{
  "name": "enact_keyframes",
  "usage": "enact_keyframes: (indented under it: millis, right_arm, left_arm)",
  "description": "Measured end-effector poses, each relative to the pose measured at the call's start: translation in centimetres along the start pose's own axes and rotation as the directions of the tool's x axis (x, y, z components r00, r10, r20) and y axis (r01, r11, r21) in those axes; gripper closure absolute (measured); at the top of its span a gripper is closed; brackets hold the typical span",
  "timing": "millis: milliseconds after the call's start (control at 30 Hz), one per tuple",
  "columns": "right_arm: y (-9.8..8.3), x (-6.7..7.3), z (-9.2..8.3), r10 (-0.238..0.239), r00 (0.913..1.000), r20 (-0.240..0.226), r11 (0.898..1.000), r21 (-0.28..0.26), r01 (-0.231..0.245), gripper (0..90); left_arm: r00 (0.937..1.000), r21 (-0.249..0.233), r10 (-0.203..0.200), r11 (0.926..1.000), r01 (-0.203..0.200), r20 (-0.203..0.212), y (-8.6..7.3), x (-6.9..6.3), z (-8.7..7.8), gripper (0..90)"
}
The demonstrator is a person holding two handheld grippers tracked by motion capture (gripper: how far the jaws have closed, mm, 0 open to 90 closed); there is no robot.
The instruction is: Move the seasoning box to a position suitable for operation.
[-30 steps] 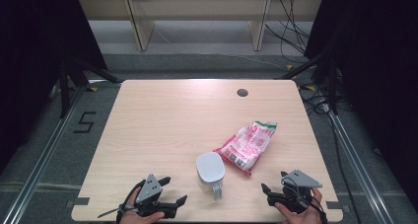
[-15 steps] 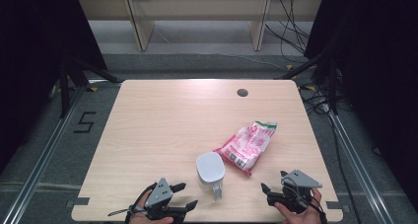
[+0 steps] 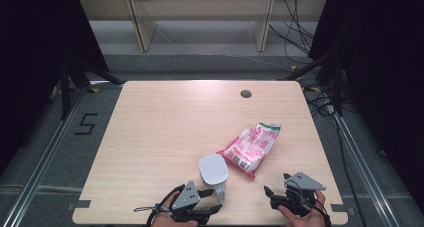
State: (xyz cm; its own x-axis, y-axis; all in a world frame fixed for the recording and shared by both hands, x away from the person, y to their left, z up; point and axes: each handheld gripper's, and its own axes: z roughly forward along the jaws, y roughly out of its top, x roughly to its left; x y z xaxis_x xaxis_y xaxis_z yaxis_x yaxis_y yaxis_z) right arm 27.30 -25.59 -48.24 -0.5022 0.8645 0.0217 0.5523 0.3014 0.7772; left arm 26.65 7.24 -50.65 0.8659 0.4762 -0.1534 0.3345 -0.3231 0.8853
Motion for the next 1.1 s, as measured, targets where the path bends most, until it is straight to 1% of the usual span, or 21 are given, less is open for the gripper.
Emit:
enact_keyframes:
  millis: [33,67,100,133,267,400,433,467,500,533,600,633,667,767,800,833,900,967,1033,1067,1100]
  right_arm:
    - [0.0,0.0,0.0,0.0,1.0,0.0,1.0,0.0,0.0,21.3]
    - [0.0,-0.1,0.0,-0.021,0.9998,0.003,1.0,0.005,0.021,21.3]
    - [0.0,-0.1,0.0,-0.021,0.9998,0.003,1.0,0.005,0.021,21.2]
    - [0.0,0.0,0.0,-0.019,0.9996,0.022,1.0,-0.001,0.019,21.3]
    - [0.0,0.0,0.1,-0.017,0.9998,0.003,1.0,0.005,0.017,21.3]
    - [-0.1,0.4,0.1,0.008,0.9999,0.014,1.0,0.015,-0.008,21.3]
    - [0.0,0.1,0.2,-0.03,0.9995,0.011,1.0,0.006,0.03,21.3]
    - [0.0,0.1,0.2,-0.027,0.9996,0.011,1.0,0.004,0.027,21.3]
    - [0.0,0.1,0.2,-0.027,0.9996,0.011,1.0,0.004,0.027,21.3]
    - [0.0,0.1,0.2,-0.04,0.9992,0.004,0.999,0.009,0.04,21.3]
    - [0.0,0.1,0.2,-0.03,0.9995,0.012,1.0,0.005,0.03,21.3]
    - [0.0,0.1,0.2,-0.029,0.9995,0.011,1.0,0.005,0.029,21.3]
    - [0.0,0.1,0.2,-0.027,0.9996,-0.004,1.0,0.007,0.027,21.3]
    - [0.0,0.0,0.3,-0.03,0.9995,-0.006,1.0,0.006,0.03,21.3]
    - [0.0,0.1,0.2,-0.032,0.9994,0.011,0.999,0.005,0.032,21.3]
    - [0.0,0.1,0.2,-0.031,0.9994,0.011,0.999,0.006,0.031,21.3]
    - [0.0,0.1,0.2,-0.03,0.9995,0.01,1.0,0.006,0.03,21.3]
    - [0.0,0.1,0.2,-0.033,0.9994,0.01,0.999,0.007,0.033,21.3]
    - [0.0,0.1,0.1,-0.031,0.9995,0.009,0.999,0.007,0.031,21.3]
    - [0.0,0.1,0.1,-0.03,0.9995,0.009,1.0,0.006,0.03,21.3]
    - [0.0,0.0,0.2,-0.032,0.9994,0.008,0.999,0.006,0.032,21.3]
  left_arm:
    - [0.9999,-0.005,-0.005,1.0,0.005,0.014,0.1,0.0,0.2,48.5]
    - [0.9993,-0.002,-0.009,1.0,0.009,0.036,0.2,0.1,0.3,51.0]
    - [0.9991,-0.006,-0.017,0.9998,0.018,0.039,0.2,0.1,0.4,51.0]
    - [0.9998,-0.01,-0.013,0.9999,0.013,0.017,0.3,0.1,0.5,51.9]
    - [0.9998,-0.005,-0.002,1.0,0.003,0.02,0.5,0.2,1.1,53.9]
    - [0.9996,0.008,0.01,0.9999,-0.01,0.028,0.7,0.2,1.7,54.5]
    - [0.9996,0.008,0.004,1.0,-0.004,0.027,0.7,0.2,1.8,55.8]
    - [0.9993,-0.006,-0.007,1.0,0.007,0.037,0.8,0.1,2.1,58.4]
    - [0.9993,0.008,0.011,0.9999,-0.012,0.036,0.8,0.2,2.0,58.4]
    - [0.9996,0.005,0.008,1.0,-0.009,0.026,0.9,0.0,2.2,59.6]
    - [0.9998,-0.006,0.015,0.9999,-0.015,0.016,0.8,0.0,2.3,63.0]
    - [0.9994,0.006,0.032,0.9995,-0.032,0.008,0.8,0.1,2.3,65.3]
    - [0.9993,0.009,0.036,0.9993,-0.035,-0.014,0.8,0.1,2.3,68.5]
    - [0.9992,0.013,0.039,0.9991,-0.039,0.009,0.9,0.3,2.2,70.5]
    - [0.999,0.013,0.044,0.999,-0.044,0.01,0.8,0.2,2.2,72.0]
    - [0.9987,0.007,0.05,0.9987,-0.05,-0.006,0.8,0.1,2.2,73.1]
    - [0.9992,-0.003,0.04,0.9992,-0.04,0.003,0.8,0.2,2.2,73.5]
    - [0.9986,0.005,0.052,0.9986,-0.052,0.007,0.7,0.4,2.0,74.1]
    - [0.9989,-0.008,0.045,0.999,-0.045,-0.013,0.7,0.6,2.0,75.9]
    - [0.9984,0.002,0.05,0.9988,-0.05,-0.028,0.7,1.1,1.7,76.9]
    - [0.9984,0.002,0.05,0.9988,-0.05,-0.028,0.7,1.1,1.7,77.1]
